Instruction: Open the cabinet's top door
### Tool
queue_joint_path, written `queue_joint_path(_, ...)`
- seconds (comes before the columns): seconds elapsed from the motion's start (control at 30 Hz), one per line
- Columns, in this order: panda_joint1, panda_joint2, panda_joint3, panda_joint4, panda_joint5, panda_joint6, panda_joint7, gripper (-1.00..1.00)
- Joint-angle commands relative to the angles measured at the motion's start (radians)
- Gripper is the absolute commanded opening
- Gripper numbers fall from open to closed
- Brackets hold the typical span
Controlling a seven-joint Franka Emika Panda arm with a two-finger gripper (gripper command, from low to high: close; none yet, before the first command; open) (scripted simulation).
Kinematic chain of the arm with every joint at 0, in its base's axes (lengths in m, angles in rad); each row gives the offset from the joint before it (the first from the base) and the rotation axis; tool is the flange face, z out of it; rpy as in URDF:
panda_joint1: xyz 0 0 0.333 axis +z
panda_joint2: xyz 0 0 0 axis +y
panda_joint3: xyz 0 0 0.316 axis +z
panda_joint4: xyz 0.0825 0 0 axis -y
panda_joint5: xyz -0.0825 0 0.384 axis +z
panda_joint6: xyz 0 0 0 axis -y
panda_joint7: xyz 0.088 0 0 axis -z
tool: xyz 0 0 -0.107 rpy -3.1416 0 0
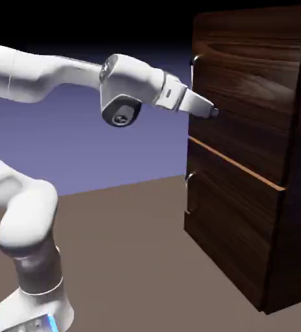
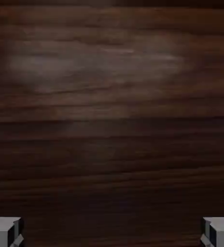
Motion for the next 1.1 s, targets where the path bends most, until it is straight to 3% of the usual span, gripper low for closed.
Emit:
queue_joint_path(0.0,-0.016,-0.009,0.021,0.011,0.044,0.002,-0.026,1.0)
queue_joint_path(1.07,-0.514,-0.284,0.662,0.35,1.38,0.053,-0.826,1.0)
